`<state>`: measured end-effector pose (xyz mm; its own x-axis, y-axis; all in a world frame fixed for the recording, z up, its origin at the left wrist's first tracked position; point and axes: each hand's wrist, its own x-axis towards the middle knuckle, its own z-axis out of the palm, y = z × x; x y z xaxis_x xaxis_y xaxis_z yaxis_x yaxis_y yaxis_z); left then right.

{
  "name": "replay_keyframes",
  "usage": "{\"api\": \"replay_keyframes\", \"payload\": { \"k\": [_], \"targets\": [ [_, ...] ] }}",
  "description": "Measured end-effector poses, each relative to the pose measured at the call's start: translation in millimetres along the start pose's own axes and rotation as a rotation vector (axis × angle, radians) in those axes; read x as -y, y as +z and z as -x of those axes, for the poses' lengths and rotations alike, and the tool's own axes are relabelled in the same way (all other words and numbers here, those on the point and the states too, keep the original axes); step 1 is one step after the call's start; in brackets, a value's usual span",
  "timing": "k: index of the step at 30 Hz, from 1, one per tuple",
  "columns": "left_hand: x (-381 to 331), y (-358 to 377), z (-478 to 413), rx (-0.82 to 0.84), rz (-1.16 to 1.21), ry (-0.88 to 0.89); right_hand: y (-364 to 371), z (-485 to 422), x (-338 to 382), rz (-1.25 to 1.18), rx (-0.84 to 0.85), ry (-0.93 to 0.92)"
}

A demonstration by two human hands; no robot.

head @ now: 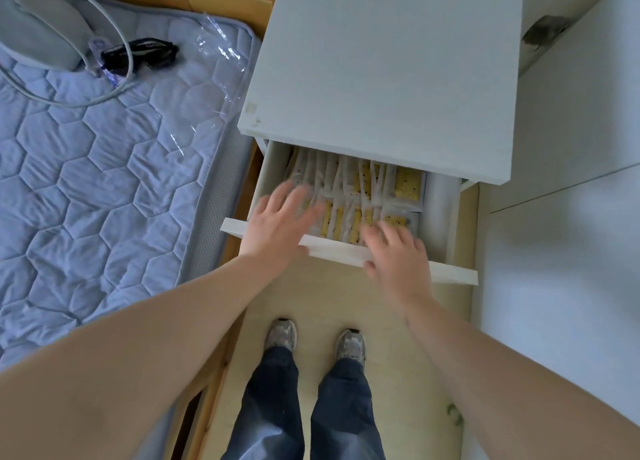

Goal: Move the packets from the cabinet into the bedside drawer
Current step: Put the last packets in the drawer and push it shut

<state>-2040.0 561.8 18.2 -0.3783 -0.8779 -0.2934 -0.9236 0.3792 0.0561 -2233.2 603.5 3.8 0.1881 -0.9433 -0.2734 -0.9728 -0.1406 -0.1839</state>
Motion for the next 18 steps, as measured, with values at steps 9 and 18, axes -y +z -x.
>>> {"api": "replay_keyframes", "payload": {
  "k": [9, 18],
  "targets": [
    [15, -15, -70, 0.052, -0.15, -0.015, -28, -67, -33, 0.172, 0.033, 0.044],
    [9, -25, -104, -0.042, -0.062, -0.042, -29, -98, -45, 0.208, -0.201, 0.087]
  ]
}}
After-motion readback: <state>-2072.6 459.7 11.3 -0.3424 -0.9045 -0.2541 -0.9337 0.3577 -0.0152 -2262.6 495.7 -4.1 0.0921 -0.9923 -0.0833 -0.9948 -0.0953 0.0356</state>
